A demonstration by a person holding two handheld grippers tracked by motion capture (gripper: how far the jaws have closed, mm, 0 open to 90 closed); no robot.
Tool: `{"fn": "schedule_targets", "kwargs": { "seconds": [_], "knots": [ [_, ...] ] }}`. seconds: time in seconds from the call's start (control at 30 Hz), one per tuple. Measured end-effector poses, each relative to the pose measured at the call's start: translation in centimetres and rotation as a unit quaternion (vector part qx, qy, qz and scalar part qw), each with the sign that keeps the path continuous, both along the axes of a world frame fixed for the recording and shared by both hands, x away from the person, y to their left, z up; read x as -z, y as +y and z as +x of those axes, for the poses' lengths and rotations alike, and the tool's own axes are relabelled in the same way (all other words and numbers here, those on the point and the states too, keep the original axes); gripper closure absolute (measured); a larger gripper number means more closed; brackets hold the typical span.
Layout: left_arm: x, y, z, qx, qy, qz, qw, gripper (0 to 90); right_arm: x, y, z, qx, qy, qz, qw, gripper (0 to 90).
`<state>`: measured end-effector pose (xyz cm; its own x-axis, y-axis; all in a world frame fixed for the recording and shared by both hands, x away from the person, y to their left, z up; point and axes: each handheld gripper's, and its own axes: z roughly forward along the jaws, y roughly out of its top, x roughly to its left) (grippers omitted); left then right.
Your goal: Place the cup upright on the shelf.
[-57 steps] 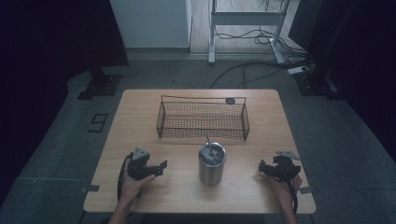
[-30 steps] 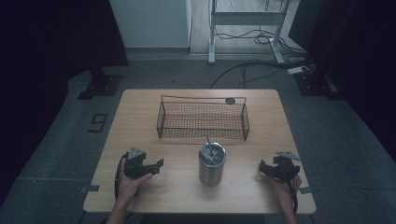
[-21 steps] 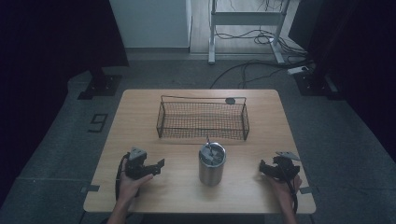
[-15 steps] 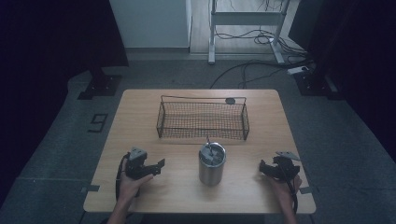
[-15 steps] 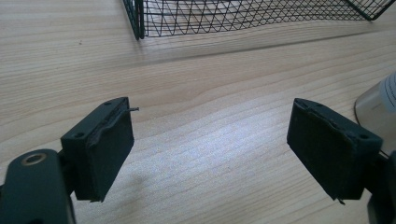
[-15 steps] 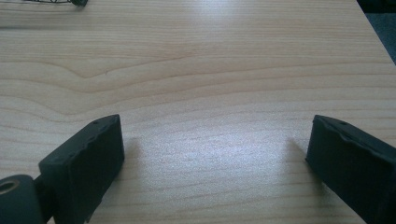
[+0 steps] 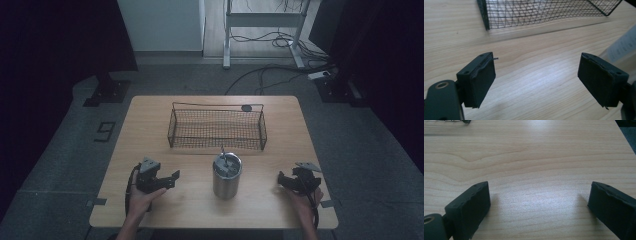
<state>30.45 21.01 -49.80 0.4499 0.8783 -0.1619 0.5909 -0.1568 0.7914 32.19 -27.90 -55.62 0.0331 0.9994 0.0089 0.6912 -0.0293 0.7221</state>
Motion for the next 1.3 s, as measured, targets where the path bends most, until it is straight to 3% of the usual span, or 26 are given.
{"fn": "schedule_targets", "kwargs": {
  "seconds": [0.43,1.1,1.3],
  "knots": [
    [-1.2,-1.5,-1.1,0.030,-0.017,-0.011,0.9993,14.7,0.0,0.0,0.0,0.000,0.000,0.000,1.0000,4.1],
    [-1.8,-4.8,-1.7,0.076,-0.012,-0.010,0.9970,14.5,0.0,0.0,0.0,0.000,0.000,0.000,1.0000,4.2],
    [-1.9,-6.3,-2.1,0.096,-0.014,-0.007,0.9952,14.2,0.0,0.0,0.0,0.000,0.000,0.000,1.0000,4.3]
  ]
}}
